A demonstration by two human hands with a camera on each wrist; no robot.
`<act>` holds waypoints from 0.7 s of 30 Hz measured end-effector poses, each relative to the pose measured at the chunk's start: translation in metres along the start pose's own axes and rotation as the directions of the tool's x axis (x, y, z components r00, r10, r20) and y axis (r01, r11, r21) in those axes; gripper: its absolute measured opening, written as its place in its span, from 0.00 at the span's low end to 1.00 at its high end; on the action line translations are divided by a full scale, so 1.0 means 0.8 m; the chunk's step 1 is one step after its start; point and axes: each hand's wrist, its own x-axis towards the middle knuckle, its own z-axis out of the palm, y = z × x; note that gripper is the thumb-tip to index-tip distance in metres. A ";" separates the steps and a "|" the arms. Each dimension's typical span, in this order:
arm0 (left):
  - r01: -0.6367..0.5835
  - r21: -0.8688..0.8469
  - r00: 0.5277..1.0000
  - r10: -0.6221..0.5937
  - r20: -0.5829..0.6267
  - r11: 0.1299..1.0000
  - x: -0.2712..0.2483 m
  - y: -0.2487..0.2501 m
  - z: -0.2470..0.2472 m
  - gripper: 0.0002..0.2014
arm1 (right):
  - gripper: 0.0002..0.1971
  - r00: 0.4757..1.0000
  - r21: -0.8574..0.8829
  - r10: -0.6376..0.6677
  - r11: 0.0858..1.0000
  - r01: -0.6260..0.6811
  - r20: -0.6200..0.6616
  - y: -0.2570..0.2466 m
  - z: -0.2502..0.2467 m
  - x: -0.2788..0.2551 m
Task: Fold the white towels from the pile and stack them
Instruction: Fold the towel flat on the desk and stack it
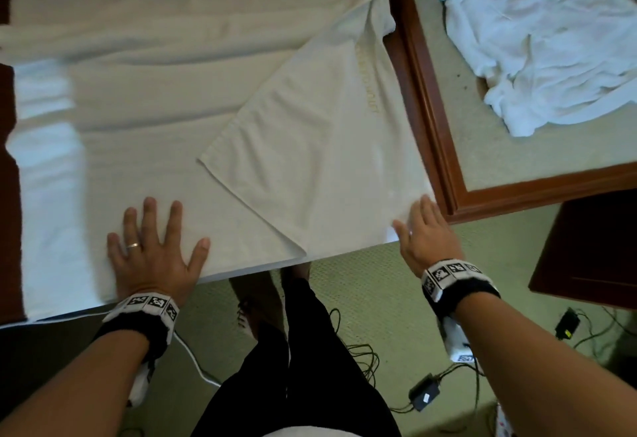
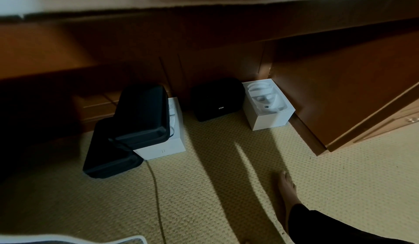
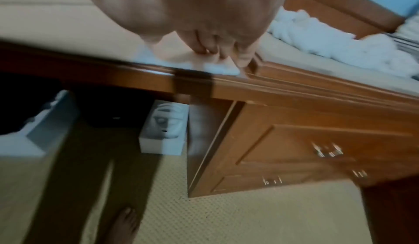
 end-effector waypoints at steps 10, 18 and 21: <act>0.015 -0.014 0.995 -0.014 0.094 1.000 0.002 -0.003 -0.010 0.43 | 0.41 0.955 0.040 0.278 0.958 -0.284 0.104 -0.002 -0.005 -0.026; 0.097 0.002 0.985 -0.097 0.143 0.995 -0.027 -0.037 -0.009 0.45 | 0.17 0.928 0.018 -0.303 0.949 0.314 -0.219 -0.190 -0.044 -0.003; 0.100 -0.019 0.985 -0.096 0.143 0.995 -0.027 -0.035 -0.005 0.45 | 0.17 0.857 -0.040 -0.479 0.876 0.481 -0.191 -0.284 -0.059 0.010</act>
